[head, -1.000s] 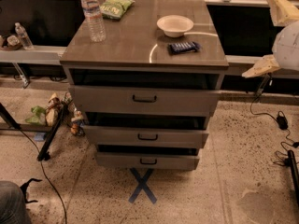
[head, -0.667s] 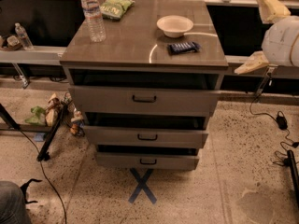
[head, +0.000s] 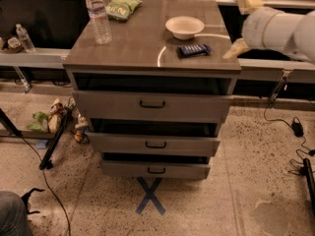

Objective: Move paper bowl near water bottle

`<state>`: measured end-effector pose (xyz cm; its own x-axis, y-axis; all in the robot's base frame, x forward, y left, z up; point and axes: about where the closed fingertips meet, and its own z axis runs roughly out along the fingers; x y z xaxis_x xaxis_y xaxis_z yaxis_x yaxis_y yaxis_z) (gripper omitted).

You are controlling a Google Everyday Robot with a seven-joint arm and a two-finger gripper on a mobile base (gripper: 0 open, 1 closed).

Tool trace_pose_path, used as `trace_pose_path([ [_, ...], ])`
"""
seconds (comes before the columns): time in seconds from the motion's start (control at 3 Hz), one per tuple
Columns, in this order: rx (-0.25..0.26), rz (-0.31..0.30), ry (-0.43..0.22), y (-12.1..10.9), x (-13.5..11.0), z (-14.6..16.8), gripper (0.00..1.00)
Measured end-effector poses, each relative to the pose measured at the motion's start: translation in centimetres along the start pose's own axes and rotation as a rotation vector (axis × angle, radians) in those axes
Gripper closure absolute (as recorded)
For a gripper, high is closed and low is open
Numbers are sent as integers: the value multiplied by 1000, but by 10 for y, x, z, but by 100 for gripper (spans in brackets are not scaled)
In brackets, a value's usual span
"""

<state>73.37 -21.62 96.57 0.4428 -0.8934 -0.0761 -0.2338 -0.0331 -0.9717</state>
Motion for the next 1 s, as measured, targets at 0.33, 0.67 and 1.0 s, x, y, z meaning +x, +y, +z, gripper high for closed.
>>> trace_pose_path([
  [0.33, 33, -24, -15, -20, 7, 57, 0],
  [0.67, 87, -24, -45, -44, 2, 100, 0],
  [1.0, 98, -25, -42, -42, -1, 108, 18],
])
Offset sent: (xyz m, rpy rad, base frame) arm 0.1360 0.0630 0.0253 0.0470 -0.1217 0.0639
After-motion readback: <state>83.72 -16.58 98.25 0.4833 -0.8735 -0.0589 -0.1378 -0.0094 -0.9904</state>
